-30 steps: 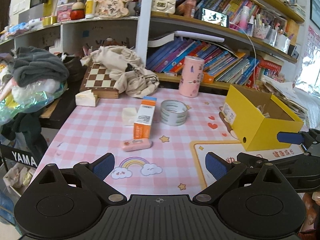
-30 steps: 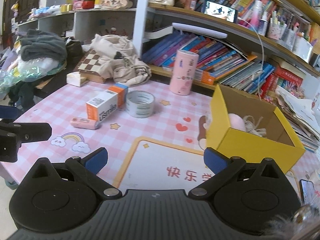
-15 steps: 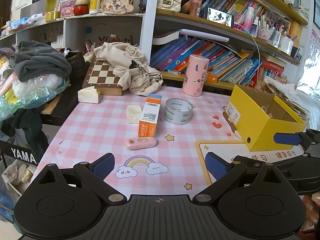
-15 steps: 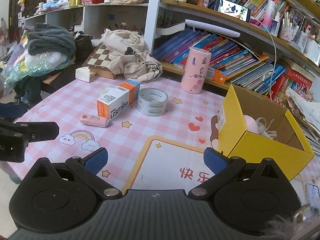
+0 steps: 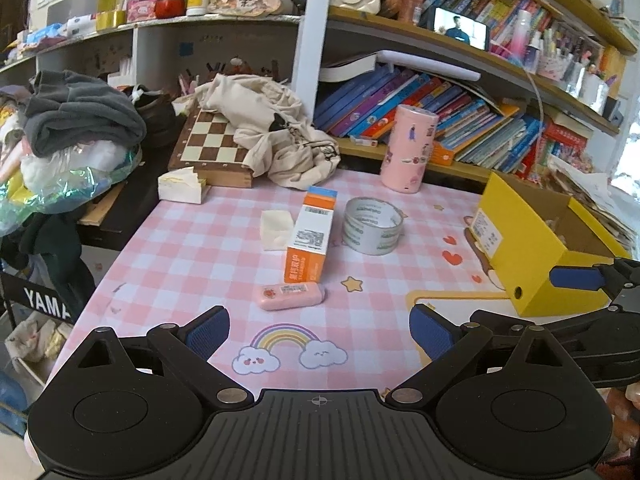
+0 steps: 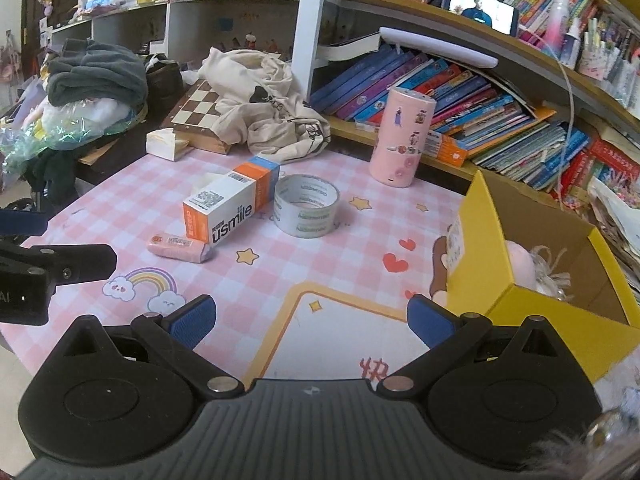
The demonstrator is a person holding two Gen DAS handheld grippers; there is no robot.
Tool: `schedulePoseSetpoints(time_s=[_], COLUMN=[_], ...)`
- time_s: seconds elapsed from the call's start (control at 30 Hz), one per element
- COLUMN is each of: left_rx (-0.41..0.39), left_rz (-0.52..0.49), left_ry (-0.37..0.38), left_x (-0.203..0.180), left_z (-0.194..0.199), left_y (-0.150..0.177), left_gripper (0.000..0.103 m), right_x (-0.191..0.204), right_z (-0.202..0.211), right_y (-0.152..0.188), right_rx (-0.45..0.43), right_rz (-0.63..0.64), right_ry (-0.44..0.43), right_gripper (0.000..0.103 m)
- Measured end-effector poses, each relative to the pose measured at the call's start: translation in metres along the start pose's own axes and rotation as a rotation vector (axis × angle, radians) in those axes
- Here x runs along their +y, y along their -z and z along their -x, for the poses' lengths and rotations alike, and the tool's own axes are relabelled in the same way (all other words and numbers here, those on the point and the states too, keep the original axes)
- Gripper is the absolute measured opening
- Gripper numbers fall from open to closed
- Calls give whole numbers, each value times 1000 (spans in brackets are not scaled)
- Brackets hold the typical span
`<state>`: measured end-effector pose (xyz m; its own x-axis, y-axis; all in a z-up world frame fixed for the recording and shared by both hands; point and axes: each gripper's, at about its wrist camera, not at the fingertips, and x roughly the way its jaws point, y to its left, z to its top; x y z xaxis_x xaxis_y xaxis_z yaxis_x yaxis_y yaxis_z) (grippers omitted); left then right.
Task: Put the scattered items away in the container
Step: 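Move the left tool toward the usmile box while the right tool approaches the tape roll, then close the left tool on the usmile box while the right tool grips the clear tape roll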
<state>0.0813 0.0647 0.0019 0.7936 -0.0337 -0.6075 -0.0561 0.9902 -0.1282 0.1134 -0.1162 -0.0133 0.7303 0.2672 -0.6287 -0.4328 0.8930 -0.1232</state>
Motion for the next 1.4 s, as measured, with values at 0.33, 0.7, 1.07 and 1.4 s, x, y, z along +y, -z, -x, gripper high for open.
schedulePoseSetpoints(time_s=[0.33,0.7,1.07,1.4], left_rx=[50,83,111,133], left_rz=[42,29,-24,-55], left_ry=[-42,-52,-71,-90], left_x=[8,5,-1,-5], left_z=[-32,-71,-124,-167], left_y=[-9,-19,-38,-56], left_gripper=[97,95,79,78], right_x=[-6,-18,-34,-34], right_z=[-43,-87,-152,-209], right_y=[-15,-28,-56,-79], right_rx=[49,85,101,130], right_rz=[21,22,-12,-1], right_ry=[-42,-86,-115,-136], right_gripper=[103,101,92,92])
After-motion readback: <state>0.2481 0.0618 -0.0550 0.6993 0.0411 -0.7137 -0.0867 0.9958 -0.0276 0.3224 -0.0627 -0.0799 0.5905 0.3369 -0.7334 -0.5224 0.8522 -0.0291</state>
